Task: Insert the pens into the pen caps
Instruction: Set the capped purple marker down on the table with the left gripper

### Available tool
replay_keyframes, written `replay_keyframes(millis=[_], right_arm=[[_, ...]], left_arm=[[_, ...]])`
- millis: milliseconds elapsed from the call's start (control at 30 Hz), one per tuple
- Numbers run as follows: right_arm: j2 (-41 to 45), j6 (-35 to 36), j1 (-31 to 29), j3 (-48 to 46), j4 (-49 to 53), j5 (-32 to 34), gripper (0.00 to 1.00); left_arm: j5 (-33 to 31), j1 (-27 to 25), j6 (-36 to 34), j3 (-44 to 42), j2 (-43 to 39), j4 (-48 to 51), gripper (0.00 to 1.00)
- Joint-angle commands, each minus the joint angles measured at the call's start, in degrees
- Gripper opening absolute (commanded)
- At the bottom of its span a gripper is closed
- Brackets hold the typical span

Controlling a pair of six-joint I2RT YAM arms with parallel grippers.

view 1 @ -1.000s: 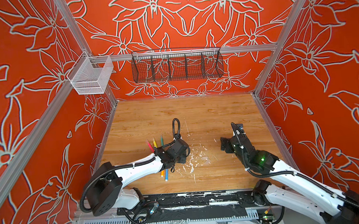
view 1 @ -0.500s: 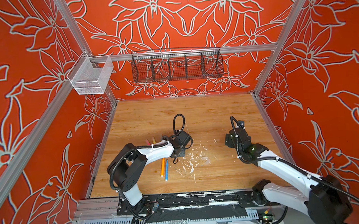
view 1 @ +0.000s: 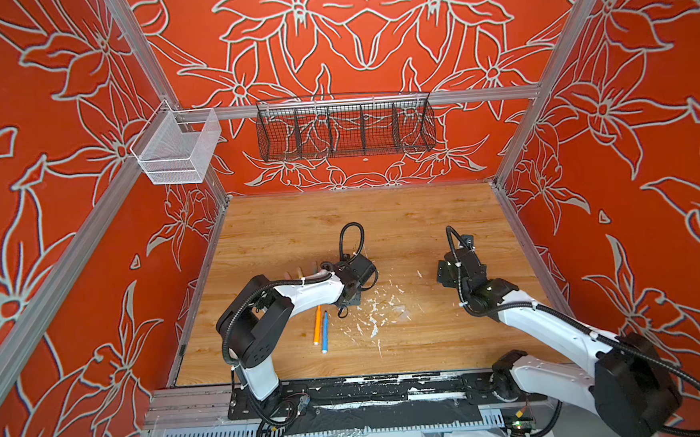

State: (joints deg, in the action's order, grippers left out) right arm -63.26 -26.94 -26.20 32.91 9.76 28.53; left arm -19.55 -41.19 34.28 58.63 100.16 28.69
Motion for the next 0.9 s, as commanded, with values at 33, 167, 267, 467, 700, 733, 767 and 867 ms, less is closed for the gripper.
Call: replay_keyframes(millis=[33, 167, 267, 467, 700, 733, 767, 867], right_arm=[[0.9, 0.7, 0.4, -1.3, -0.7, 0.9, 0.86], [0.5, 0.7, 0.4, -1.0, -0.6, 0.8, 0.86], [0.3, 0.7, 0.4, -0.9, -0.6, 0.9, 0.86], [-0.1, 0.4, 0.4, -0.8, -0.7, 1.4, 0.86], [-1.4, 0.5, 0.4, 0.0, -0.5, 1.3, 0.86], [-1.7, 0.4, 0.4, 0.2, -0.4, 1.3, 0.85], [-2.0, 0.5, 0.4, 0.5, -0.2, 1.2, 0.85], [-2.5, 0.4, 0.4, 0.8, 0.2, 1.1, 0.84]], left_arm=[[-1.7, 0.3, -0.5, 3.0, -0.5, 3.3, 0.30], [-2.3, 0.3, -1.1, 4.8, -2.9, 5.5, 0.32], [-2.1, 0.3, -1.0, 4.5, -7.6, 7.8, 0.32], [-1.6, 0.0, 1.1, -3.0, -22.0, 11.3, 0.32], [2.5, -0.1, 5.1, -14.2, -38.1, 13.8, 0.32], [3.2, -0.2, 6.0, -15.6, -39.9, 14.6, 0.32], [4.1, -0.3, 6.7, -17.0, -41.4, 15.3, 0.32], [5.4, -1.3, 9.3, -20.5, -45.8, 16.1, 0.31]])
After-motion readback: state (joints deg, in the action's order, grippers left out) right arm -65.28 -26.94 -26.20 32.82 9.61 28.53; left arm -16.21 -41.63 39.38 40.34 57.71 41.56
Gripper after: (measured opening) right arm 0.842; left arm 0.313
